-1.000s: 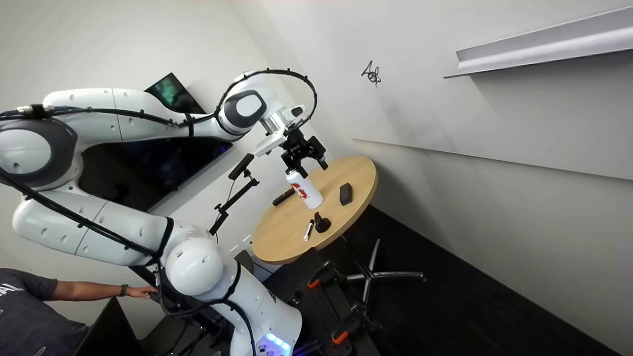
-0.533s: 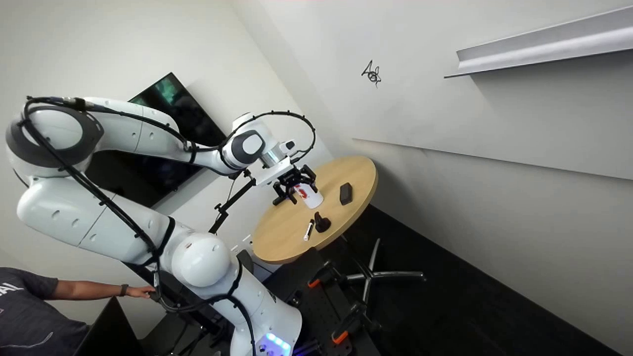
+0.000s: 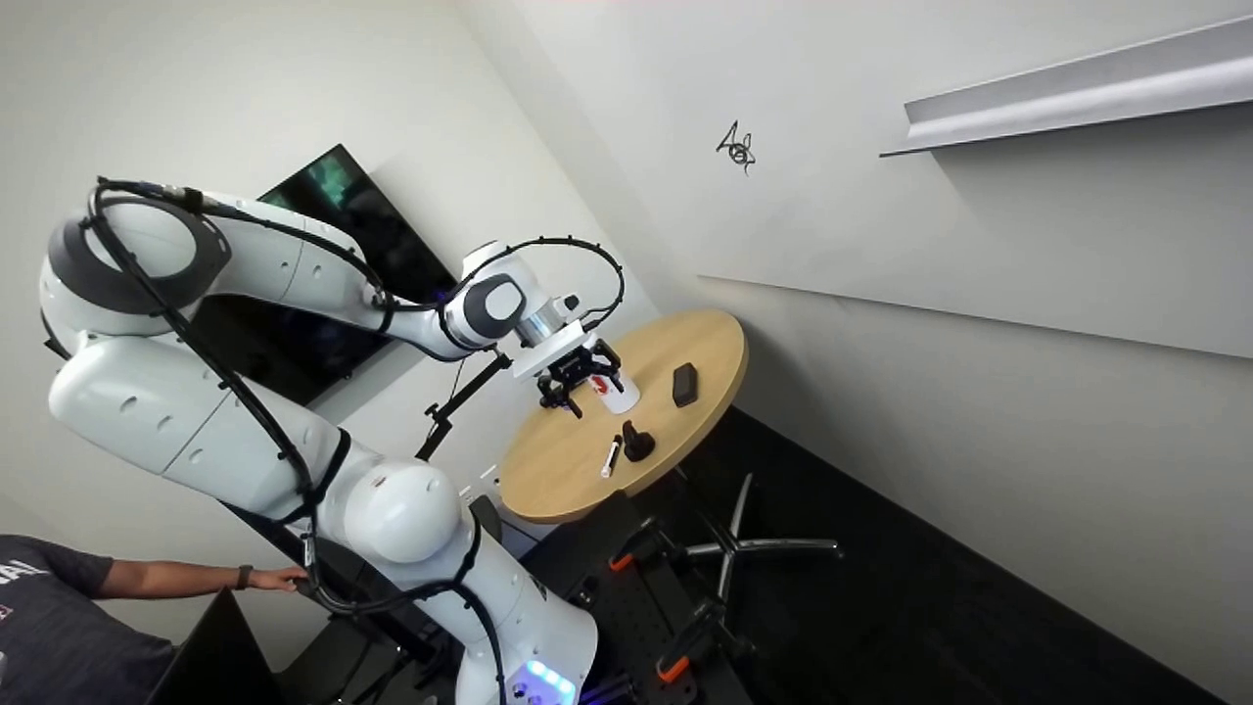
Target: Cover the white flask with the black lid
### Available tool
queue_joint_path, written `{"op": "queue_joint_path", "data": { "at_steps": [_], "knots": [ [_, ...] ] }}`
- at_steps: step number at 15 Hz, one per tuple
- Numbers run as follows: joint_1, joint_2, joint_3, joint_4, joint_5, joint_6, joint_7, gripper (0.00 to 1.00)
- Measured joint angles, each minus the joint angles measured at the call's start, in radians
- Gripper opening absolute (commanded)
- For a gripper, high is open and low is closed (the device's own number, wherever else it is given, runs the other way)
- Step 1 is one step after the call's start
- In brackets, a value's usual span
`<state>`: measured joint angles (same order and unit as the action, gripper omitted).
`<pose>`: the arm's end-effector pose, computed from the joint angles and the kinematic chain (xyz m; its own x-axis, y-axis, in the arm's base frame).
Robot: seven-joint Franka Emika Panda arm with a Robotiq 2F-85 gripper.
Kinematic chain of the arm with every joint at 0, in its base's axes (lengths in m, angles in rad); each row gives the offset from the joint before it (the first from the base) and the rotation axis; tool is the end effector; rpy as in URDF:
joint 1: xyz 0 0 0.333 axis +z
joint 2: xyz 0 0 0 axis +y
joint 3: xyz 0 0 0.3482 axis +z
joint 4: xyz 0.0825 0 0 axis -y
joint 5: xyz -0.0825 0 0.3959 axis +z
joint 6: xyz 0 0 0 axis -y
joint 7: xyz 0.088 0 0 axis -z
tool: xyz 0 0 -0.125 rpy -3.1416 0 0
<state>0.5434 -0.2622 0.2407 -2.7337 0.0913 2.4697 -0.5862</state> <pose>0.2773 0.2708 0.3037 0.2767 0.9609 -0.0086 0.9610 -0.2767 0.0010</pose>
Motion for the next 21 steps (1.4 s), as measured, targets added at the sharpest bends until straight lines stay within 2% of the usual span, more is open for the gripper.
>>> {"op": "queue_joint_path", "data": {
  "at_steps": [4,7,9,11,16,21],
  "knots": [
    [0.018,0.070,0.014,0.011,0.009,0.125,-0.117,1.00],
    [0.044,0.178,0.018,0.036,0.087,0.240,-0.250,1.00],
    [0.041,0.251,0.040,0.060,0.114,0.273,-0.278,1.00],
    [0.026,0.311,0.071,0.079,0.104,0.279,-0.255,1.00],
    [-0.020,0.391,0.140,0.104,-0.017,0.285,-0.097,1.00],
    [-0.064,0.450,0.179,0.130,-0.085,0.293,-0.042,1.00]
  ]
}}
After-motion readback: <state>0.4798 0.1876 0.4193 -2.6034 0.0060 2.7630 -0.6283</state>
